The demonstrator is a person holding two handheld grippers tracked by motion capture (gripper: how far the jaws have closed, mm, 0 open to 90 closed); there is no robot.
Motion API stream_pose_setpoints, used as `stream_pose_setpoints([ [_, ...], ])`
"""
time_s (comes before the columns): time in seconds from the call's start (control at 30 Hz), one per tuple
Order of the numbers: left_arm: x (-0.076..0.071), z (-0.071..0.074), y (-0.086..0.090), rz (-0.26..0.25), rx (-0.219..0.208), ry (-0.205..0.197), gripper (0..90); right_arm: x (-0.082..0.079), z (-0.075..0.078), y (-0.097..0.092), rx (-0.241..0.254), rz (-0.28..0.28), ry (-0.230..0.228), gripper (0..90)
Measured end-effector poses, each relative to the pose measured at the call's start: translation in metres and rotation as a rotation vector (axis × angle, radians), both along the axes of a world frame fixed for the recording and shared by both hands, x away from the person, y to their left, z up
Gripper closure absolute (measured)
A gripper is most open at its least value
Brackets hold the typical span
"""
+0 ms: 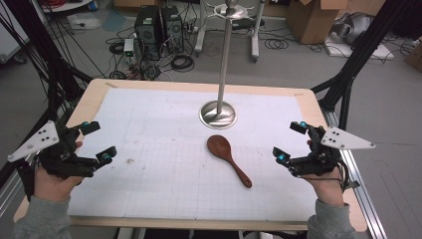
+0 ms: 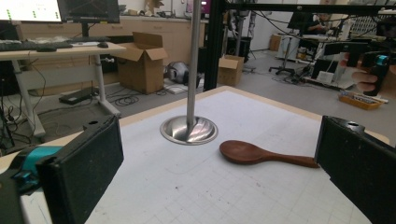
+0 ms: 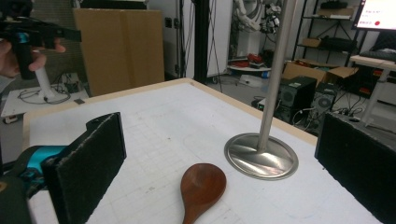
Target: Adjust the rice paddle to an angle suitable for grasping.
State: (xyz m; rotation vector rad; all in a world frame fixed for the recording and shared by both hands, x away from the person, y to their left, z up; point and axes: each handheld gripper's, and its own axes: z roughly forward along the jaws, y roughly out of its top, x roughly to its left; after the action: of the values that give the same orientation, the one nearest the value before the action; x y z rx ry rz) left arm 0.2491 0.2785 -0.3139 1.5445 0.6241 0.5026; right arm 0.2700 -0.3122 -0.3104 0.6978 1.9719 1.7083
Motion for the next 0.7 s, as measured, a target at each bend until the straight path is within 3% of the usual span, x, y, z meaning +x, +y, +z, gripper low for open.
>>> stream_pose_setpoints([
  [0.13,-0.001,0.000,0.002,0.007,0.003,0.001,1.8,0.004,-0.003,0.002,0.013,-0.006,0.024,0.7],
  [0.23,-0.002,-0.001,0.003,0.011,0.003,0.004,1.8,0.005,-0.004,0.006,0.002,0.010,0.011,2.5],
  [0.33,-0.002,-0.002,0.003,0.012,0.005,0.007,1.8,0.005,-0.006,0.010,-0.001,0.039,-0.019,19.2],
  [0.43,-0.002,-0.003,0.003,0.014,0.011,0.011,1.8,0.006,-0.009,0.015,-0.010,0.054,-0.024,26.6],
  [0.57,-0.002,-0.003,0.003,0.017,0.011,0.015,1.8,0.010,-0.014,0.025,-0.072,0.072,-0.012,39.7],
  [0.7,-0.002,-0.004,0.005,0.020,0.011,0.018,1.8,0.009,-0.020,0.036,-0.140,0.076,-0.052,58.4],
])
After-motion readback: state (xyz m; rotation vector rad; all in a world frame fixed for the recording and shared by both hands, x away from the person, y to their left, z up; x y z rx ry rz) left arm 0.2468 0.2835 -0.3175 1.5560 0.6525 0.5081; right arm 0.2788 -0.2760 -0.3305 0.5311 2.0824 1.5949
